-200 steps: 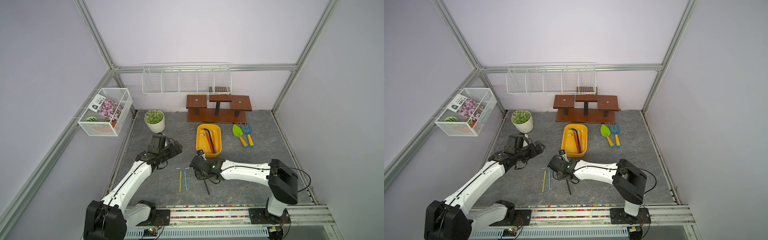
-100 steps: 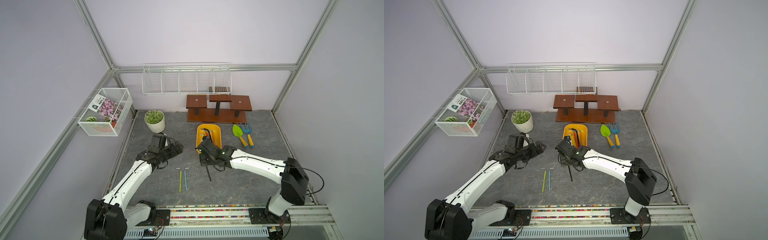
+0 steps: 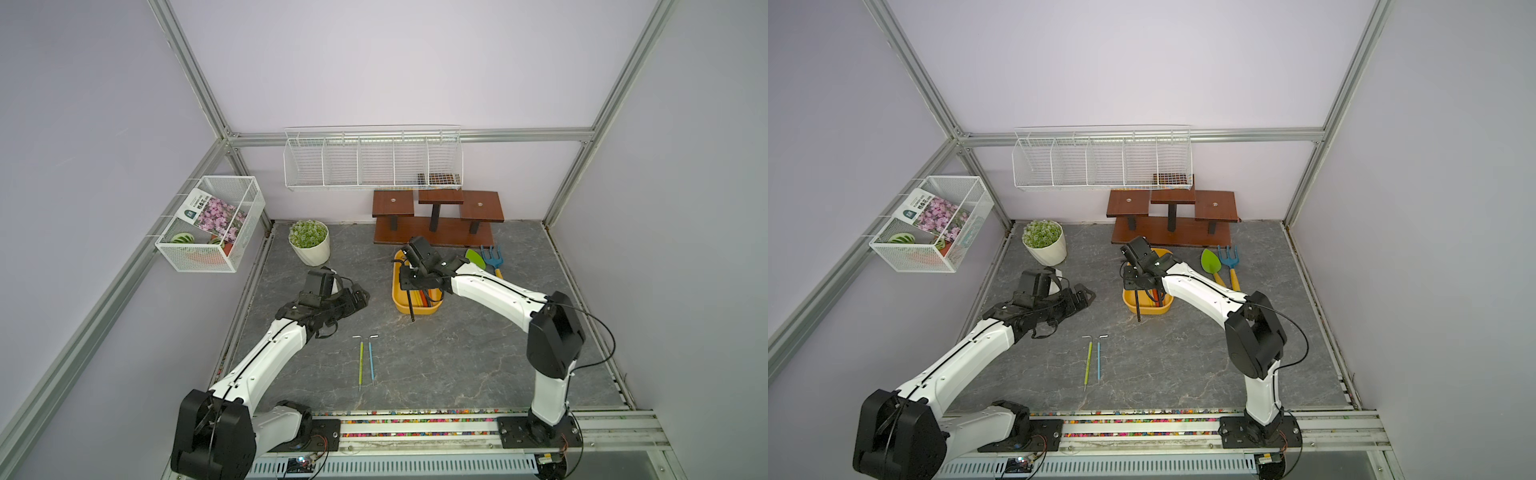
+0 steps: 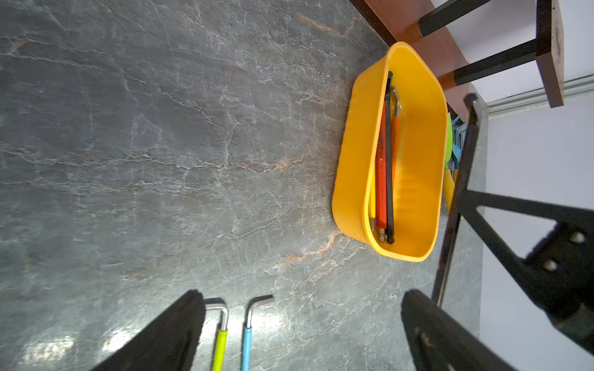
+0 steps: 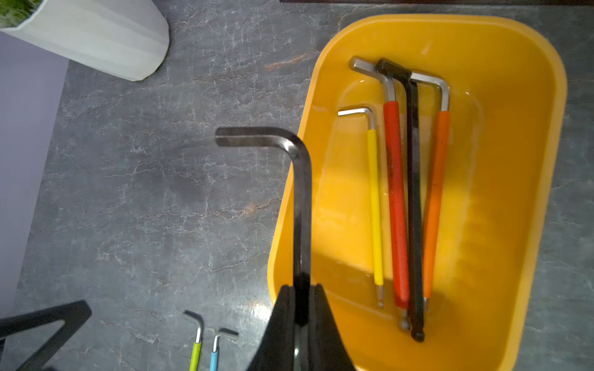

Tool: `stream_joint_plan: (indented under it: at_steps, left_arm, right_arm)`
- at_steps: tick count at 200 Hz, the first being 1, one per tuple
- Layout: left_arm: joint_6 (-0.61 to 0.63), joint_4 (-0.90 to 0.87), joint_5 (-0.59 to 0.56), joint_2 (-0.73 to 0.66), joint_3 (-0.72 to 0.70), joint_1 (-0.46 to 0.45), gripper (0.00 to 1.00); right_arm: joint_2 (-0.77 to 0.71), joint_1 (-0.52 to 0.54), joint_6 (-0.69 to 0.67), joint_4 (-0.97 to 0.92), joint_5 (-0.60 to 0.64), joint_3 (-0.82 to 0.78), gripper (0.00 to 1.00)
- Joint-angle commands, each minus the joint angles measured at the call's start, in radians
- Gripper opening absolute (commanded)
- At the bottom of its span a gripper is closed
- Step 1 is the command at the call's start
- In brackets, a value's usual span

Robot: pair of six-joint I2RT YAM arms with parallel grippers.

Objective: Put the hex key on the desktop into the storage box
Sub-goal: Place the Allen key in the storage box.

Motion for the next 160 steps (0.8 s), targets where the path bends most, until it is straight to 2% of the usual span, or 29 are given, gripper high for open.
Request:
stream_joint_plan:
  at_steps: [1, 84, 137, 147, 160]
  left_arm:
    - [0.000, 0.009, 0.006, -0.024, -0.018, 0.005, 1.00]
    - [0.007, 0.013, 0.009, -0.032, -0.059, 0.004, 1.00]
    - [0.004, 0.011, 0.017, -0.031, -0.058, 0.005, 1.00]
    - [0.004, 0.008, 0.016, -0.034, -0.057, 0.005, 1.00]
    - [0.004, 0.002, 0.012, -0.037, -0.052, 0.004, 1.00]
  right_arm:
    - [0.061, -0.030, -0.026, -0.026, -0.032, 0.068, 0.00]
    - [0.199, -0.144, -0.026, -0.028, -0.060, 0.144, 0.00]
    - [0.284, -0.203, -0.031, -0.004, -0.170, 0.208, 0.00]
    - [0.295, -0.208, -0.028, -0.009, -0.182, 0.220, 0.05]
    - [0.302, -0.215, -0.025, -0.009, -0.190, 0.224, 0.16]
